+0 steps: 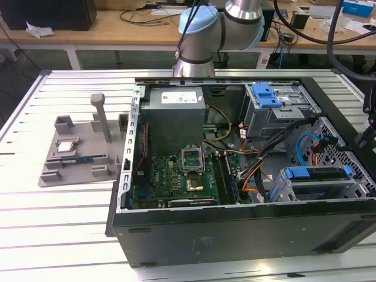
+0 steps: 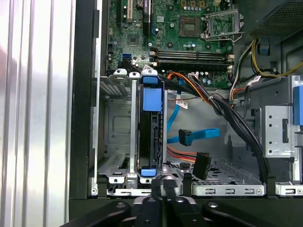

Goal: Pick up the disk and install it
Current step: 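Insert the first disk wire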

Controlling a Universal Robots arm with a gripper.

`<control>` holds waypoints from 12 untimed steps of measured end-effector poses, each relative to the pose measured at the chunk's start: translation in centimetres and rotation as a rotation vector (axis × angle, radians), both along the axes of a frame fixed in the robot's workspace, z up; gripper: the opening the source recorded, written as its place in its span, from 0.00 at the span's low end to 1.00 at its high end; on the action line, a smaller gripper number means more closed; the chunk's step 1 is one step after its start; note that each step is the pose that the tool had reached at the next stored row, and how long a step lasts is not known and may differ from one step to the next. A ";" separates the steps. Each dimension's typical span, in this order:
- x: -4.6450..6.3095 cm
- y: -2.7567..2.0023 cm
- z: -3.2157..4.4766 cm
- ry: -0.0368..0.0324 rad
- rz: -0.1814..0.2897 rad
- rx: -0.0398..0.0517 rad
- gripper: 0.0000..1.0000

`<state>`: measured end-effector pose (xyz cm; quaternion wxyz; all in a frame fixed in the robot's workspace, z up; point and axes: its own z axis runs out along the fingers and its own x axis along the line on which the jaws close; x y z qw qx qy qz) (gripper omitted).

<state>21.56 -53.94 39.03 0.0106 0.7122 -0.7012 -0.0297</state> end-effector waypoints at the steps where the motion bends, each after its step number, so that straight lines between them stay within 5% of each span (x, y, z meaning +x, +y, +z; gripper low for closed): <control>1: 0.0 0.00 0.00 0.0000 0.000 0.0000 0.24; 3: 0.0 0.00 0.00 0.0000 0.000 0.0000 0.42; 12: 0.0 0.06 0.00 -0.0001 0.000 0.0000 0.48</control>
